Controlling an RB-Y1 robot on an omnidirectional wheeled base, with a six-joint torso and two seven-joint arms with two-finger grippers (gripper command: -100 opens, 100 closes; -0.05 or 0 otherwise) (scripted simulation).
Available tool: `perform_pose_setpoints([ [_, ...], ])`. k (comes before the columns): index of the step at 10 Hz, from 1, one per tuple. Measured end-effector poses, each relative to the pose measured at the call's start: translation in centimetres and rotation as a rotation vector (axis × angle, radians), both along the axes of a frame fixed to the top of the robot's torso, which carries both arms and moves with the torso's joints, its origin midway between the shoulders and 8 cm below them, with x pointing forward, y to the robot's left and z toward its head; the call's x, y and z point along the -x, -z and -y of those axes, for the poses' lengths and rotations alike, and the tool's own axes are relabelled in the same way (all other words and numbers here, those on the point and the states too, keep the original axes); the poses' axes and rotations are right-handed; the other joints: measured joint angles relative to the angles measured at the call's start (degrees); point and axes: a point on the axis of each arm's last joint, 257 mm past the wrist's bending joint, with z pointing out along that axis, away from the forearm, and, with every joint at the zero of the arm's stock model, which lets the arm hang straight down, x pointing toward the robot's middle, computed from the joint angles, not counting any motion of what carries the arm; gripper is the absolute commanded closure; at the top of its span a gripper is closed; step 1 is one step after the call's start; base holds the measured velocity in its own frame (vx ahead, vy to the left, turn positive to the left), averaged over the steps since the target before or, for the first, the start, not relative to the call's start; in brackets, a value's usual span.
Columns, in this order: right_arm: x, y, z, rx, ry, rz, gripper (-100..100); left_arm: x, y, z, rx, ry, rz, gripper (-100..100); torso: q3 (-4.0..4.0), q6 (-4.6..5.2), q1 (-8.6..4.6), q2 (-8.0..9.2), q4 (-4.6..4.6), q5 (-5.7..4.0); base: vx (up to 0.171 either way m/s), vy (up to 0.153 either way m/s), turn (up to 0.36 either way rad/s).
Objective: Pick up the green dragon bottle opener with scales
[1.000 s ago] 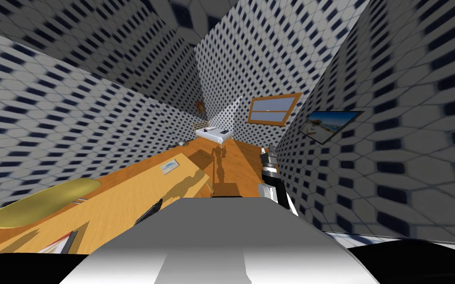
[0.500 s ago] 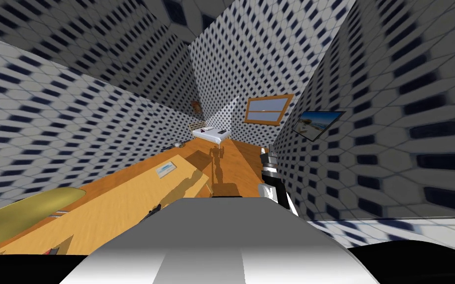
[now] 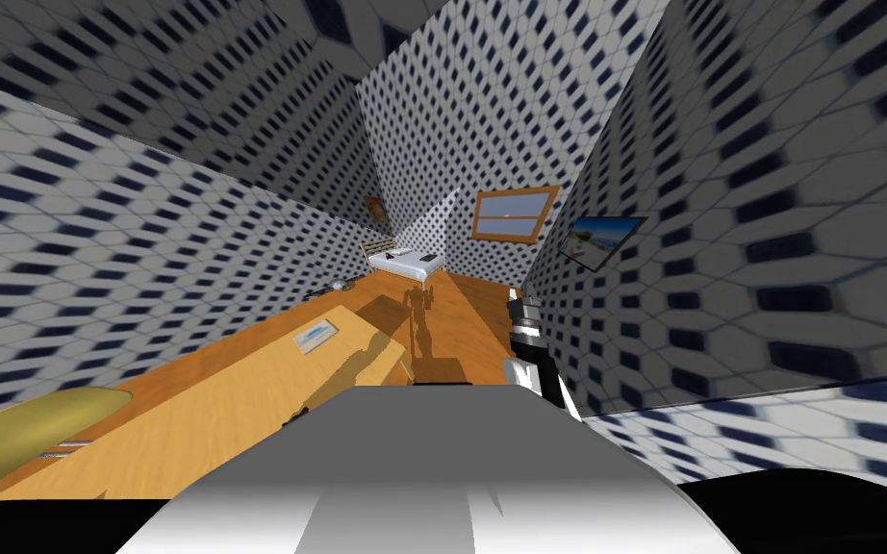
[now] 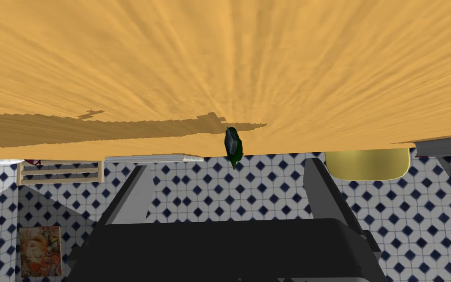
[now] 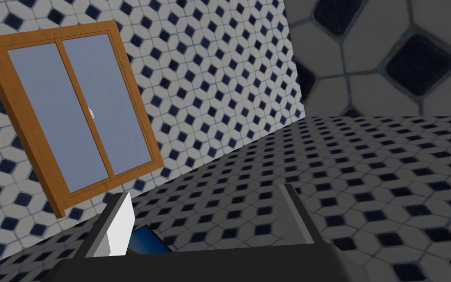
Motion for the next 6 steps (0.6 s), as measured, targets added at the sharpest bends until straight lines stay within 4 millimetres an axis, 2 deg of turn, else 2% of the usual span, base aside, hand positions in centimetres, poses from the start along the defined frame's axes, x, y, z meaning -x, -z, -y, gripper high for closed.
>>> perform_pose_setpoints([
  [1, 0.0, 0.0, 0.0, 0.0, 0.0, 0.0, 0, 0.1, 0.0, 0.0, 0.0, -0.003, -0.001, 0, -0.01, -0.03, -0.04, -0.01, -0.01, 0.0, 0.0, 0.0, 0.0],
  [2, 0.0, 0.0, 0.0, 0.0, 0.0, 0.0, 0, 0.1, 0.0, 0.0, 0.0, -0.002, -0.001, -100, -0.02, -0.02, -0.08, -0.03, -0.01, -0.01, 0.004, 0.043, 0.058],
  [6, 0.0, 0.0, 0.0, 0.0, 0.0, 0.0, 0, -1.6, 0.7, 1.9, 0.002, 0.013, 0.002, -100, -0.03, -0.02, 0.18, -0.04, -0.01, 0.04, 0.002, 0.083, 0.054],
])
